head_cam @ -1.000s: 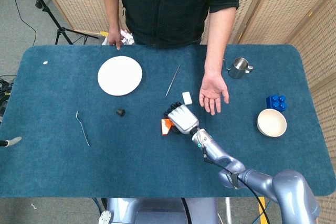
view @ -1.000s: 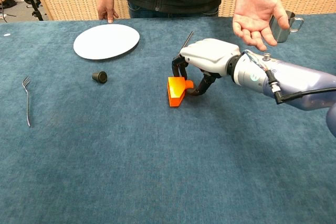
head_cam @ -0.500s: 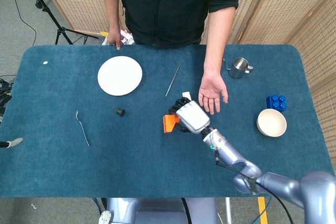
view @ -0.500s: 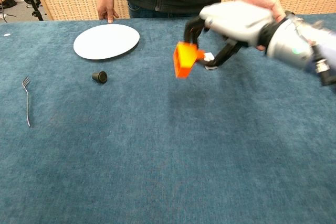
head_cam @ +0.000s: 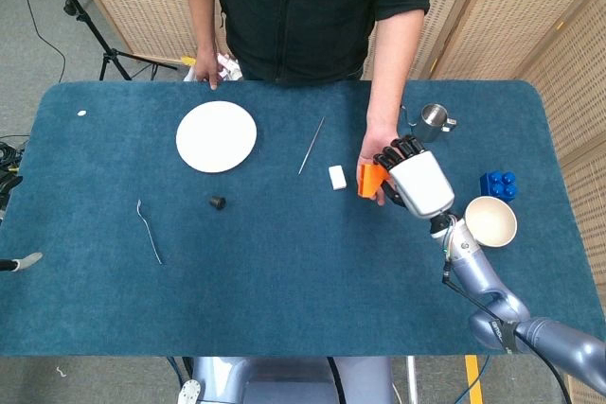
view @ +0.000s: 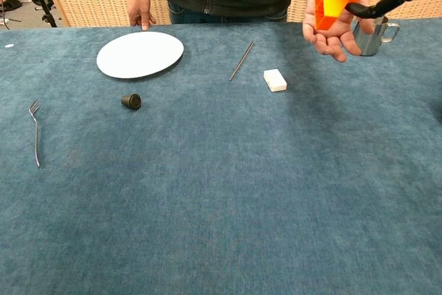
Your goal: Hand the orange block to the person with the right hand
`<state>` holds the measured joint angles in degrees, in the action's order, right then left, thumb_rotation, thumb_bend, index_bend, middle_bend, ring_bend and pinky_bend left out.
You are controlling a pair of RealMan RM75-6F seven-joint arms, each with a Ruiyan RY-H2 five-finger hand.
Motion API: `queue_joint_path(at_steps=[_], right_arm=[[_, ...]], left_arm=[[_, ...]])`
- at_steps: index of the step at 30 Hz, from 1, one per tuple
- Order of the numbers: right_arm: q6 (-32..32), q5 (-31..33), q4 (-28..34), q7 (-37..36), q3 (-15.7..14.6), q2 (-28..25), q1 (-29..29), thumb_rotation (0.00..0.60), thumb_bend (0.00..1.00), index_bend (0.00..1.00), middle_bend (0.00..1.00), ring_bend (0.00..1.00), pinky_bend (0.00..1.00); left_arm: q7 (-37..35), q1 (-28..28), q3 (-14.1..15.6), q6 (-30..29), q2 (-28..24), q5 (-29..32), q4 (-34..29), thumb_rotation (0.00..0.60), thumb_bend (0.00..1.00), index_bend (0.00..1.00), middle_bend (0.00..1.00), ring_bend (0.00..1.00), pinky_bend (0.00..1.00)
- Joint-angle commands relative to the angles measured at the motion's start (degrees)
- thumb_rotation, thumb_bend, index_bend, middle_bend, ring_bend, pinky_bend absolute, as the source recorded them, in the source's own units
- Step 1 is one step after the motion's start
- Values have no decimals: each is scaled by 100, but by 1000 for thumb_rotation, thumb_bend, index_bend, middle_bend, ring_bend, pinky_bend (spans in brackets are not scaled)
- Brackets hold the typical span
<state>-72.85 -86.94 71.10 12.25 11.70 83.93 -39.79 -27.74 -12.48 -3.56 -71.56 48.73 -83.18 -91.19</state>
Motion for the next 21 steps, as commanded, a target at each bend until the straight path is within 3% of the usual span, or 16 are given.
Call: queue_joint_path(at_steps=[1,6,9,11,13,17,21], right_arm=[[-139,-50,-292,169,-60,166,67,600,520,488,418,323,261],[-153,22,-526,215,-33,336,71,600,519,475,360,323,261],[-60,126,-555,360,-39,355,94,600,483,272,215,291,261],[59,296,-451,529,-8,322,123,600,446,69,67,218,261],[98,413,-343,619,33,292,150,600,440,5,6,167,261],[71,483,-169,652,59,190,212,600,440,0,0,96,261],[-93,455,4,611,78,25,312,600,440,0,0,94,261]], left_arm=[[5,-1,3,3,-1,1,-2,600,0,0,0,0,0],[6,-15,5,35,-4,18,-2,600,0,0,0,0,0],[-15,-29,1,64,-3,36,14,600,0,0,0,0,0],[-19,-37,3,80,-2,36,26,600,0,0,0,0,0],[-23,-43,8,85,-3,25,28,600,0,0,0,0,0],[-14,-46,14,81,-2,12,23,600,0,0,0,0,0],[-10,-38,24,66,-9,-1,15,600,0,0,0,0,0]])
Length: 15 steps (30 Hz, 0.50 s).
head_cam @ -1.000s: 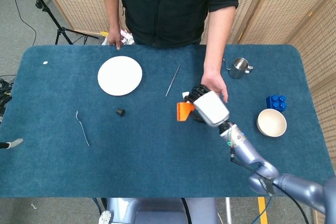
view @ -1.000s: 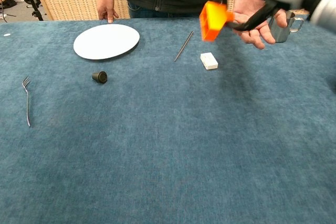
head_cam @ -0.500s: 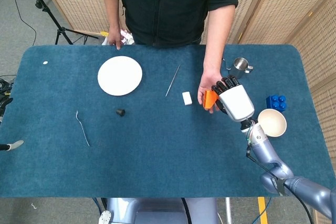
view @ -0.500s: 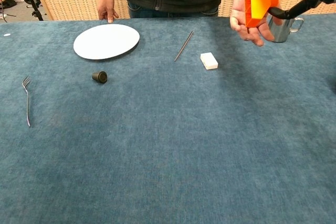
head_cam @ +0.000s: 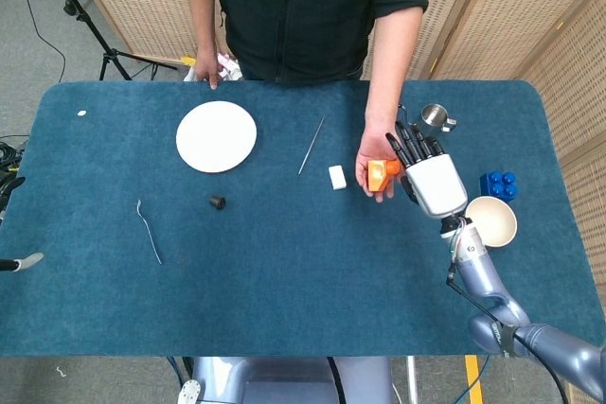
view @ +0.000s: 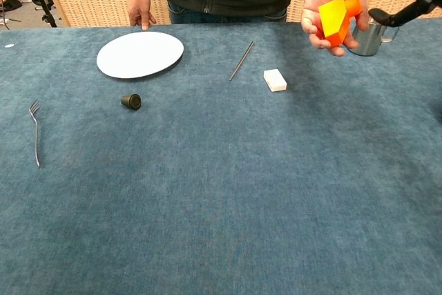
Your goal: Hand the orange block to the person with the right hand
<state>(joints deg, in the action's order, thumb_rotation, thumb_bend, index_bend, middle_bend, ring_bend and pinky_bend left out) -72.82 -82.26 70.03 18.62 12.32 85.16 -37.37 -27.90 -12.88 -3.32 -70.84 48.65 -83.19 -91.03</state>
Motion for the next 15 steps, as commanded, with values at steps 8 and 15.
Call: queue_joint_path(at_steps=[8,15], right_arm=[[-953,-199,777,-682,-198,-775,846,600,281,0,0,39,214],[-1495,-326,565,-2154,-671,-886,1690,600,0,0,0,0,80]], left_arm=[[77,12,-5,-26,30,43,1,600,0,0,0,0,0],[441,139,-45,-417,350,32,117,600,0,0,0,0,0]])
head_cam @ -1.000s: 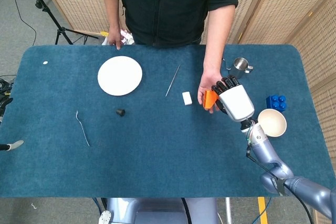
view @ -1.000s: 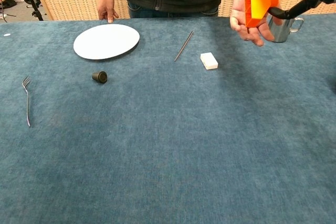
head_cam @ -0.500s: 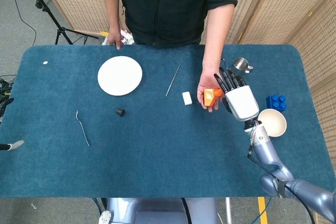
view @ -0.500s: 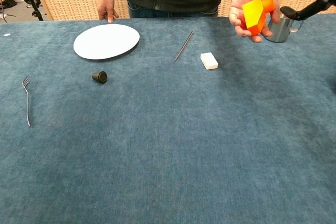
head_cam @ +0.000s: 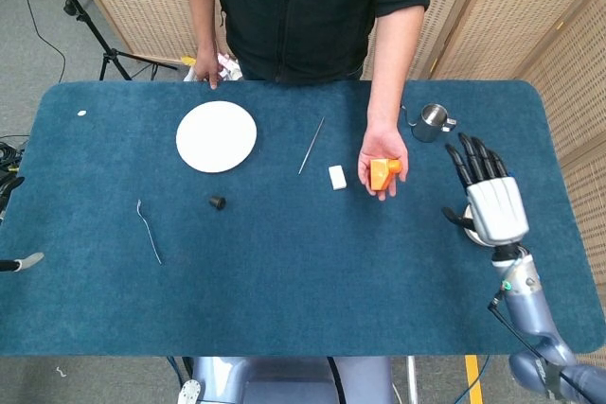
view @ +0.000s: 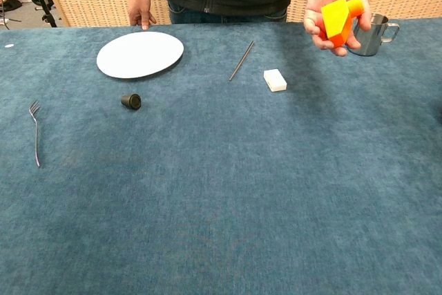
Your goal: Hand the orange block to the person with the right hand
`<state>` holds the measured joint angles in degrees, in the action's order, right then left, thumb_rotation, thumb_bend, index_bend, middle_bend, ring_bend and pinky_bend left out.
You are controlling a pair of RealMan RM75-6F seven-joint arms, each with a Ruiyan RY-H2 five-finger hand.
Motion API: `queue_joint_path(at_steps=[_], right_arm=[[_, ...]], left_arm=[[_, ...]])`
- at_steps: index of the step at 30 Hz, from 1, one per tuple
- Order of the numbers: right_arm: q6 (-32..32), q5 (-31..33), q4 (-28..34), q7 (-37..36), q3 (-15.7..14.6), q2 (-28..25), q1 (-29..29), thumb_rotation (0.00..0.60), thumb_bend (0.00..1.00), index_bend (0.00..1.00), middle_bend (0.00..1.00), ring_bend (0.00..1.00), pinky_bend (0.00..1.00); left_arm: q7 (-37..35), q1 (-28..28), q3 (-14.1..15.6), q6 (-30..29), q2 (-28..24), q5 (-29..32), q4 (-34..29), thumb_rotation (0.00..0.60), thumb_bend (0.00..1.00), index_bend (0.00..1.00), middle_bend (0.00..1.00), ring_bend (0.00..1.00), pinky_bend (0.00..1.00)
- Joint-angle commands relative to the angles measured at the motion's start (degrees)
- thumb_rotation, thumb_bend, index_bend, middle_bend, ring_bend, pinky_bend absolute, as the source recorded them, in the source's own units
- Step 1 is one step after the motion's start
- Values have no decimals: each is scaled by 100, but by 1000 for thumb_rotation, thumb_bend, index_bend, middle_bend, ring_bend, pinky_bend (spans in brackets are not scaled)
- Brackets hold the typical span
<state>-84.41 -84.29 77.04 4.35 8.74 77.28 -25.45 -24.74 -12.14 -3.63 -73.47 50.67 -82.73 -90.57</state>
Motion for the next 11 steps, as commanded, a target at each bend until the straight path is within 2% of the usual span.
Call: queue_joint_path(at_steps=[1,7,11], right_arm=[[-407,-155,-183,-832,-360,-87,584,600,0,0,0,0,76],[-734,-240,-125,-1290,-526,-130,1006,600,0,0,0,0,61],[-812,-260,-69,-1413,-533,-195,1128,600,0,0,0,0,59]], left_arm=[[156,89,-10,-206,195,-21,87,600,0,0,0,0,0],[281,265,-51,-616,518,-9,218,600,0,0,0,0,0],[221,330,-54,-725,637,-7,336,600,0,0,0,0,0]])
